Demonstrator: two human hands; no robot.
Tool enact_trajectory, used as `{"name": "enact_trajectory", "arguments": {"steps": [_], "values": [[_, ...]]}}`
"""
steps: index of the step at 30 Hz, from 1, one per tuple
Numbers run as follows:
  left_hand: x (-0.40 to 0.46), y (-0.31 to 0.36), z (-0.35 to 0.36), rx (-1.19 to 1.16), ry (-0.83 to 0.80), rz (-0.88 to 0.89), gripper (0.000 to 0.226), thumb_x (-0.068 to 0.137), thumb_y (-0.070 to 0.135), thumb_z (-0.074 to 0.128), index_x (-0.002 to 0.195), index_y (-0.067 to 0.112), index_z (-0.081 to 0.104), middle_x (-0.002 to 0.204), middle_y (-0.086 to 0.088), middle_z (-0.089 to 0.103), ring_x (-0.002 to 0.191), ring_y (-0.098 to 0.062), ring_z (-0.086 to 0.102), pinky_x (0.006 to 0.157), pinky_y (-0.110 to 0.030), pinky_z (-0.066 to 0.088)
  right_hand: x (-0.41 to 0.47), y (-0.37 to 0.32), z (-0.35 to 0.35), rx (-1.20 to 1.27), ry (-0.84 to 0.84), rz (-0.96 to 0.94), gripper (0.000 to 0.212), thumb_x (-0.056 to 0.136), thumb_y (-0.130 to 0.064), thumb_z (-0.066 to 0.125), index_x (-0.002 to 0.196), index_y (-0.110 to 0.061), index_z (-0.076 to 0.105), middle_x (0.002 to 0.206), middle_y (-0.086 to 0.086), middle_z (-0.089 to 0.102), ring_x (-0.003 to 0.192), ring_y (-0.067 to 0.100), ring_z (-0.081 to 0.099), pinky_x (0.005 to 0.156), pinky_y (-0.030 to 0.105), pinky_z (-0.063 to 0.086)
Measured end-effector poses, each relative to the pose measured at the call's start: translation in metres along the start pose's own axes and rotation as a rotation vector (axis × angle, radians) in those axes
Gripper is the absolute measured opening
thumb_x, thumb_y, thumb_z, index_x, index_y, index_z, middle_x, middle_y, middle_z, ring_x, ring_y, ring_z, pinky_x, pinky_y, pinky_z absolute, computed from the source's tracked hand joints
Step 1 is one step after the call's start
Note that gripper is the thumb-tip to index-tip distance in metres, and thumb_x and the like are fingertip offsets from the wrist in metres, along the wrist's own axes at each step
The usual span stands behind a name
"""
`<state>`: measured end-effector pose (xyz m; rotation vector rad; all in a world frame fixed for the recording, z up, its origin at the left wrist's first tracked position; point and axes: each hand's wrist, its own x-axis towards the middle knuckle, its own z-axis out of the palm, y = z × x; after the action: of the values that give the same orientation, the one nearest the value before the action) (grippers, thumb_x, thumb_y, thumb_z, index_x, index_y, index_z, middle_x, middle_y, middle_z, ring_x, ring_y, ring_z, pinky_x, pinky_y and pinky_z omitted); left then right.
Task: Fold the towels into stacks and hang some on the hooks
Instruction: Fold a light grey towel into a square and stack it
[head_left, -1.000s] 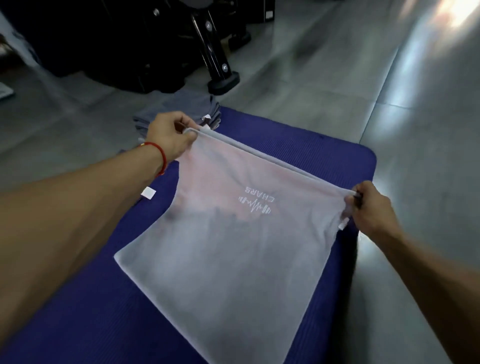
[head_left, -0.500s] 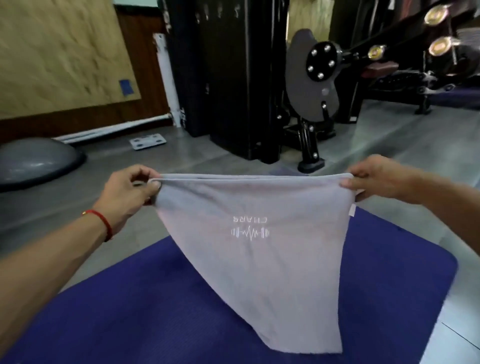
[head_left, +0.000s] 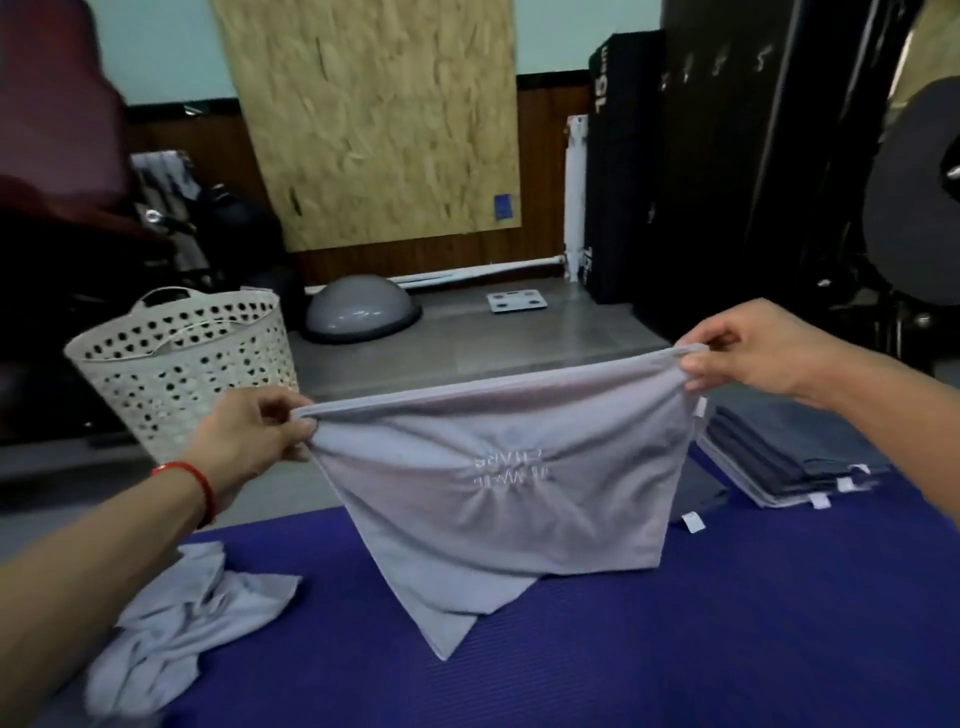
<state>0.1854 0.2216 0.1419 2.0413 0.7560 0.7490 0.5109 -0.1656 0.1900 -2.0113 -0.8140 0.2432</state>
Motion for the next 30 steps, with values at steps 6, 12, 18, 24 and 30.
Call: {"name": "enact_trajectory", "arguments": {"steps": [6, 12, 18, 24, 30], "values": [[0.015, -0.01, 0.027, -0.401, 0.194, -0.319, 0.01, 0.101, -0.002, 0.053, 0.095, 0.004, 0.056, 0.092, -0.016, 0.055, 0.082, -0.024, 0.059, 0.061, -0.03, 0.063, 0.051, 0.019, 0.066, 0.135, 0.135, -0.002, 0.018, 0.099, -0.001, 0.062, 0.089, -0.017, 0.065, 0.094, 0.01, 0.068, 0.096, 0.027, 0.072, 0.086, 0.039, 0.061], [0.05, 0.009, 0.031, -0.354, 0.336, -0.248, 0.003, 0.1, 0.001, 0.058, 0.098, -0.001, 0.056, 0.099, -0.012, 0.057, 0.097, -0.021, 0.062, 0.081, -0.028, 0.061, 0.093, 0.006, 0.086, 0.209, 0.387, -0.114, 0.015, 0.099, -0.012, 0.062, 0.106, -0.026, 0.064, 0.106, 0.003, 0.07, 0.098, 0.019, 0.069, 0.089, 0.044, 0.061], [0.003, 0.013, -0.003, -0.346, 0.214, 0.032, 0.01, 0.103, 0.007, 0.053, 0.097, 0.011, 0.059, 0.095, -0.009, 0.067, 0.097, -0.021, 0.069, 0.083, -0.03, 0.06, 0.06, 0.014, 0.081, 0.377, 0.328, -0.224, 0.016, 0.099, -0.007, 0.061, 0.104, -0.022, 0.065, 0.097, -0.003, 0.071, 0.093, 0.008, 0.072, 0.085, 0.028, 0.061], [-0.138, -0.096, 0.008, -0.094, -0.022, -0.098, 0.012, 0.098, -0.002, 0.057, 0.108, -0.004, 0.061, 0.09, -0.019, 0.07, 0.071, -0.005, 0.068, 0.066, -0.013, 0.055, -0.036, 0.114, 0.138, 0.274, -0.022, -0.117, 0.018, 0.095, 0.004, 0.064, 0.091, -0.013, 0.068, 0.082, 0.007, 0.07, 0.069, 0.005, 0.067, 0.068, 0.02, 0.059], [-0.272, -0.229, 0.039, 0.396, -0.362, -0.295, 0.045, 0.084, 0.0, 0.077, 0.084, 0.044, 0.068, 0.095, 0.018, 0.07, 0.086, 0.002, 0.065, 0.077, -0.017, 0.049, -0.128, 0.222, 0.197, -0.321, -0.658, -0.075, 0.02, 0.09, -0.018, 0.076, 0.08, -0.032, 0.067, 0.084, -0.014, 0.068, 0.083, 0.006, 0.063, 0.076, 0.032, 0.052]]}}
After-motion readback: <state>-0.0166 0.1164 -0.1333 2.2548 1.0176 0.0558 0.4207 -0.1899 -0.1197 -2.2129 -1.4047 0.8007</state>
